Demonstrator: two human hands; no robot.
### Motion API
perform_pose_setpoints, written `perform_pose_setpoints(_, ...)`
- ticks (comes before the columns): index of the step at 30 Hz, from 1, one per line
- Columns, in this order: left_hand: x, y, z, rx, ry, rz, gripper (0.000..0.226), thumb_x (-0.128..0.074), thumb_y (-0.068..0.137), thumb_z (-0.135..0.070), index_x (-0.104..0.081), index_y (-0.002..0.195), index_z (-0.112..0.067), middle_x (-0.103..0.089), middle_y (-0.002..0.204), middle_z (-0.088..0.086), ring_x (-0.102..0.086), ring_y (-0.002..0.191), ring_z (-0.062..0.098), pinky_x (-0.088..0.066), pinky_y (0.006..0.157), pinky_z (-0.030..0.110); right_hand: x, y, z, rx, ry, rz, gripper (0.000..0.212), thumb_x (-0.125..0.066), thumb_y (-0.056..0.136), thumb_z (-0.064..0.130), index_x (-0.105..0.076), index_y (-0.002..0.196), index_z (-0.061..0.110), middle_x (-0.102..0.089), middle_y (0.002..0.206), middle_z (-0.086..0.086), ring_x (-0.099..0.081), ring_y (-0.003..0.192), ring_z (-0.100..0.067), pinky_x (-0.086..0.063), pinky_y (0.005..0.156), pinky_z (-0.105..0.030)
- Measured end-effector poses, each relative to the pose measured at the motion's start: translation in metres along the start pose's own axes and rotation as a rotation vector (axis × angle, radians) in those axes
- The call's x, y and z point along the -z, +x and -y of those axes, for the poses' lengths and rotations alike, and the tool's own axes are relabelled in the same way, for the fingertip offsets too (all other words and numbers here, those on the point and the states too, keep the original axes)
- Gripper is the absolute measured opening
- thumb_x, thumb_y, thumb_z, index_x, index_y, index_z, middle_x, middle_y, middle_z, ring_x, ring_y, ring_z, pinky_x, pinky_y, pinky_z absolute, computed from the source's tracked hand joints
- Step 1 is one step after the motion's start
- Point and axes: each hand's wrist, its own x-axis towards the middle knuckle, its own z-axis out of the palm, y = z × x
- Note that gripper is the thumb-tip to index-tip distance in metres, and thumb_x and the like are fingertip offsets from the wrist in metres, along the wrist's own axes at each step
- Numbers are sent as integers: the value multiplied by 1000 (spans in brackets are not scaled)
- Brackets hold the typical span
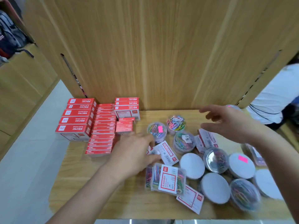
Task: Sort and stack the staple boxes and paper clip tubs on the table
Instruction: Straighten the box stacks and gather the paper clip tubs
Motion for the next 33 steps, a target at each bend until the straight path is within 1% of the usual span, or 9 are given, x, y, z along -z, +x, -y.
perform_pose_setpoints(7, 0, 6, -3, 89, 34, 40, 31, -67, 74, -46, -51, 96, -31, -59, 75, -6, -63, 83, 19, -44, 64, 31, -21, 5, -20, -176, -312, 152, 64, -63, 80, 55, -45, 133, 24, -64, 114, -5, -60, 106, -24, -48, 86, -34)
perform_pose_setpoints(11, -1, 5, 9, 130, -373, 38, 20, -66, 81, -28, -56, 98, -33, -66, 81, -5, -65, 72, 11, -52, 69, 38, -31, 17, -23, -210, -288, 114, 57, -68, 73, 47, -53, 121, 20, -60, 82, -1, -60, 87, -24, -48, 69, -31)
perform_pose_setpoints(13, 1, 5, 12, 130, -618, 18, 16, -59, 89, -25, -59, 101, -36, -64, 80, -4, -61, 68, 15, -52, 67, 39, -29, 20, -25, -229, -233, 59, 45, -66, 75, 39, -60, 113, 14, -63, 85, -5, -59, 85, -25, -47, 68, -30)
perform_pose_setpoints(15, 8, 4, 8, 169, -787, -14, 18, -52, 95, -24, -61, 105, -35, -55, 69, -3, -49, 64, 15, -44, 59, 35, -21, 19, -27, -231, 4, -18, 32, -60, 83, 31, -63, 103, 6, -67, 84, -11, -59, 75, -23, -45, 65, -28)
perform_pose_setpoints(17, 14, 6, -1, 274, -987, -50, 23, -45, 100, -17, -63, 108, -29, -54, 67, -8, -53, 65, 7, -47, 60, 28, -11, 17, -29, -258, 536, -16, 27, -50, 90, 20, -63, 97, -1, -69, 77, -12, -59, 63, -19, -46, 60, -26)
perform_pose_setpoints(19, 18, 9, -9, 400, -1244, -50, 26, -42, 101, -17, -66, 107, -26, -59, 76, -4, -63, 73, 10, -53, 59, 29, -1, 13, -28, -290, 1143, 123, 28, -39, 90, 15, -62, 100, 1, -72, 92, -19, -61, 64, -21, -47, 62, -28)
perform_pose_setpoints(21, 20, 13, -15, 465, -1452, -37, 27, -42, 100, -19, -67, 108, -24, -60, 81, 6, -65, 72, 19, -54, 56, 35, 3, 8, -23, -285, 1493, 252, 32, -35, 91, 14, -61, 105, 2, -70, 98, -23, -60, 61, -20, -47, 60, -27)
perform_pose_setpoints(25, 24, 19, -27, 484, -1646, 39, 28, -46, 94, -26, -63, 115, -19, -62, 86, 15, -57, 60, 23, -46, 49, 28, 3, 2, -9, -184, 1528, 371, 34, -36, 92, 10, -60, 114, -1, -68, 98, -19, -60, 59, -19, -48, 47, -21)
perform_pose_setpoints(33, 33, 27, -38, 445, -1628, 41, 30, -54, 84, -17, -66, 109, -6, -58, 105, 23, -42, 63, 15, -29, 45, 19, -1, 3, 10, -57, 1414, 400, 42, -58, 79, -6, -60, 120, 3, -69, 90, -20, -68, 64, -27, -57, 54, -26)
